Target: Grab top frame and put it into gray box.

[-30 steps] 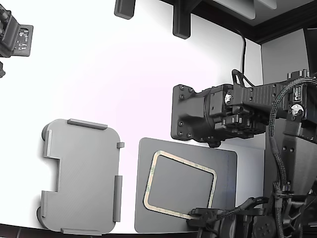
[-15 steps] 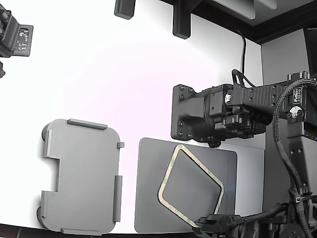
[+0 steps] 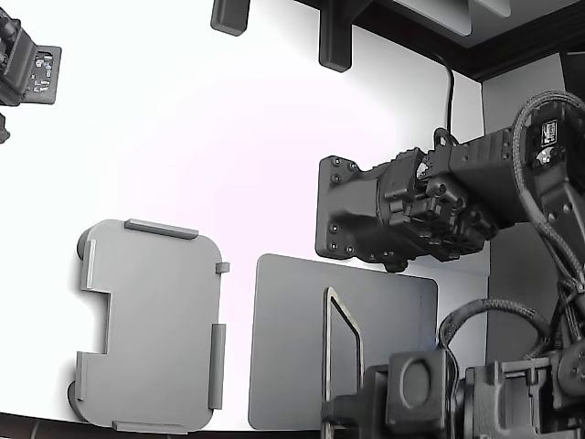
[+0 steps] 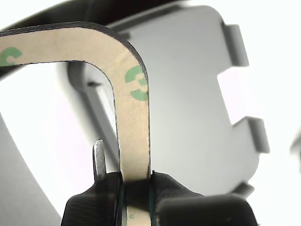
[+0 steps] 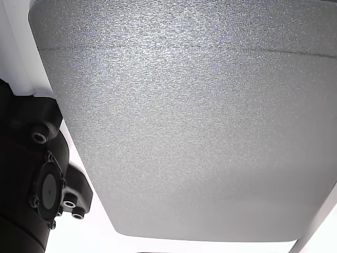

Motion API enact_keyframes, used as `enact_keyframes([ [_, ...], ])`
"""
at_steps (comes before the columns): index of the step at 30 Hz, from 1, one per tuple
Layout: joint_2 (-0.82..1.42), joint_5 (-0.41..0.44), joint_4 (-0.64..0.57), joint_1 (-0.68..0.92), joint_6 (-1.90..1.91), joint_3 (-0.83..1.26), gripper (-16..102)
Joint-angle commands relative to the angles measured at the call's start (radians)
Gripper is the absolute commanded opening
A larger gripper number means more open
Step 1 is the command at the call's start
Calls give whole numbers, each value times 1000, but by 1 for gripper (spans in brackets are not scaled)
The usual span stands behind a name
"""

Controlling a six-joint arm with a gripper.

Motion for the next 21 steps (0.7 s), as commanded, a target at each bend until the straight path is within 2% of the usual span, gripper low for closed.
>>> enact_keyframes([
  [1,57,-18,8,-150,267,-6,-11],
  [7,71,-64,8,-367,537,-12,-13],
  [11,67,-206,2,-508,746,-38,-14],
  [14,32,-302,8,-603,736,-83,-14],
  [17,-28,-348,9,-669,833,-126,-13],
  [21,-75,-385,9,-710,1282,-163,-13],
])
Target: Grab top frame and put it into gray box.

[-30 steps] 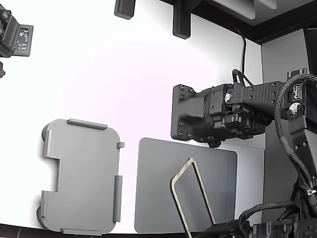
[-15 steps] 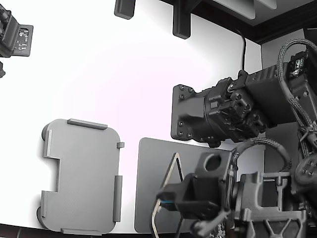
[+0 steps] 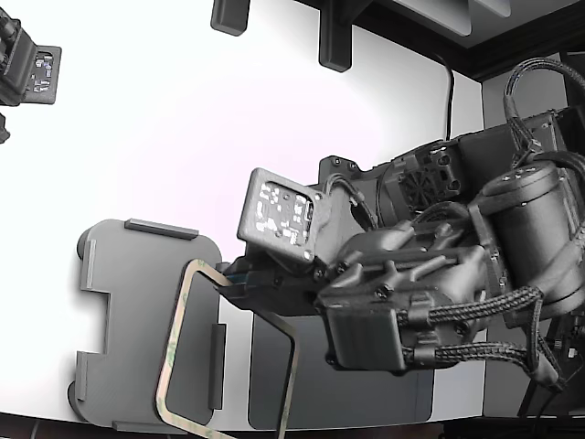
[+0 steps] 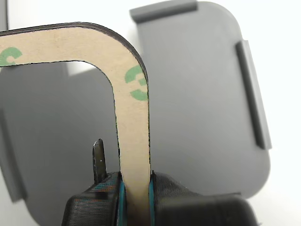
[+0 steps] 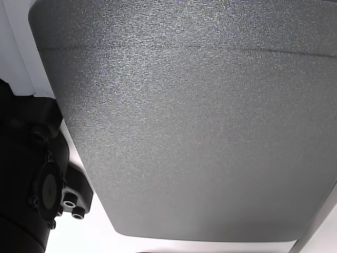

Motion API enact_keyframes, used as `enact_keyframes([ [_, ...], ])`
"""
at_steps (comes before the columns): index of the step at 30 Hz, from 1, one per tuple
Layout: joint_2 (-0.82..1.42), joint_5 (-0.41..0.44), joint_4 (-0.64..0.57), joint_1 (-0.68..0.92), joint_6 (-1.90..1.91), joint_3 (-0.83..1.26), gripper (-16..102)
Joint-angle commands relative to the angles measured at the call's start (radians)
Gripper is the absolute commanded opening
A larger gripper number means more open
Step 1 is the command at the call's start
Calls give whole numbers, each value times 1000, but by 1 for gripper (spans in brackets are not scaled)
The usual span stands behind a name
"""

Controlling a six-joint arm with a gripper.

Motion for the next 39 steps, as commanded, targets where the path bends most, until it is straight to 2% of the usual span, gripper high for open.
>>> enact_keyframes([
  [1,-14,-48,9,-35,515,-51,-13],
  [2,-29,-83,8,-46,678,-55,-13],
  [4,-72,-106,9,-54,742,-67,-13],
  [12,-169,-130,11,-49,1140,-41,-13],
  [23,-141,-202,12,-49,1238,63,-13],
  [39,-158,-189,12,-35,1262,117,-13],
])
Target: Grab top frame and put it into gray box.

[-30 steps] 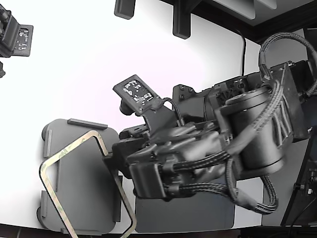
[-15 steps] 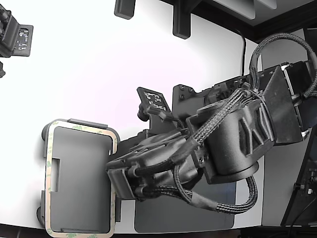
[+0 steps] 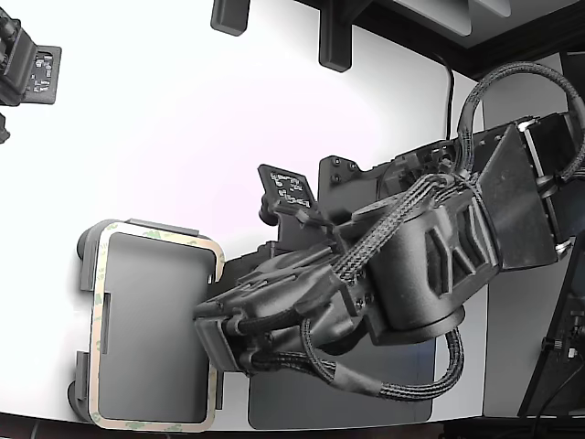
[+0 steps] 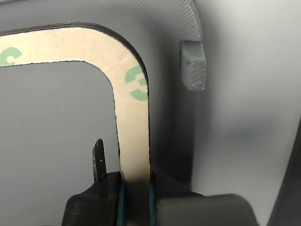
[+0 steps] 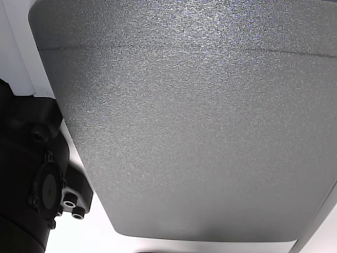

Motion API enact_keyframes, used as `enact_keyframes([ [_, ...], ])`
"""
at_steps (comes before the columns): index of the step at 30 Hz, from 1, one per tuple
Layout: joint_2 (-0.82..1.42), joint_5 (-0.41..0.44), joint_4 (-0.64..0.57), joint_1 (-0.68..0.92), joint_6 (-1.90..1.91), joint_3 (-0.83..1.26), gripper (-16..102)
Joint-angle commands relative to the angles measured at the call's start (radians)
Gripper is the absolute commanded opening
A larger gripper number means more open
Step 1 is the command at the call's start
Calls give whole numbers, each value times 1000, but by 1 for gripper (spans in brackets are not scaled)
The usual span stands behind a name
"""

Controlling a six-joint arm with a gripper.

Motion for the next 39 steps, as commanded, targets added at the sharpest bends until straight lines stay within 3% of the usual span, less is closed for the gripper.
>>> enact_keyframes([
  [1,18,-3,12,-8,3,-20,-13],
  [39,-8,-18,12,-17,2,-14,-13],
])
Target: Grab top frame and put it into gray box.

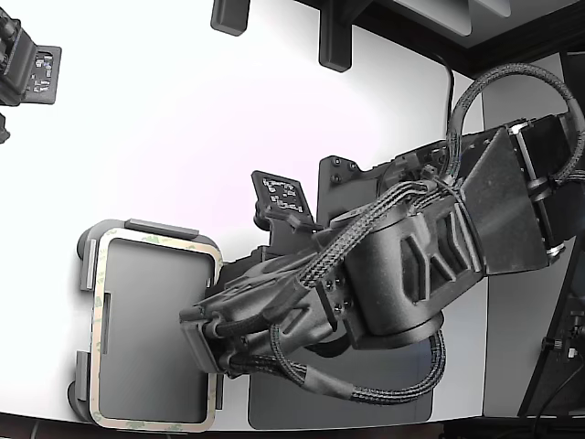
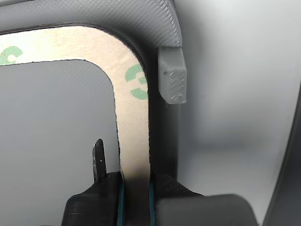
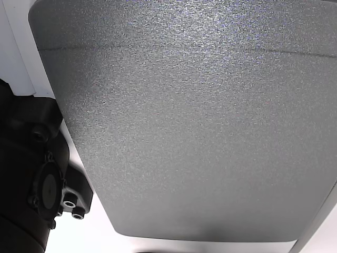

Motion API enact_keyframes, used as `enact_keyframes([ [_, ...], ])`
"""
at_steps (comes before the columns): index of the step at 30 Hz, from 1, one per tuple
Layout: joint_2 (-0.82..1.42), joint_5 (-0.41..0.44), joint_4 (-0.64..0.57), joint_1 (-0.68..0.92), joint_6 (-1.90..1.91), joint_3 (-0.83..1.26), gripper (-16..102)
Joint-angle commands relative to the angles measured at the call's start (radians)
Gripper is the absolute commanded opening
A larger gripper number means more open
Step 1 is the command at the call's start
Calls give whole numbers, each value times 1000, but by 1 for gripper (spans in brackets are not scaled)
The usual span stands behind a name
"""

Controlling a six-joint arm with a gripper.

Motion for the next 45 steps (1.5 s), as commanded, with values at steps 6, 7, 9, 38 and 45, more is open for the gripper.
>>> enact_keyframes([
  [6,44,3,12,-28,-15,-8,-13],
  [7,44,3,12,-28,-17,-8,-13],
  [9,44,3,12,-29,-18,-6,-13],
  [38,11,-5,9,-32,-23,-11,-13],
  [45,3,-8,9,-35,-8,-12,-13],
])
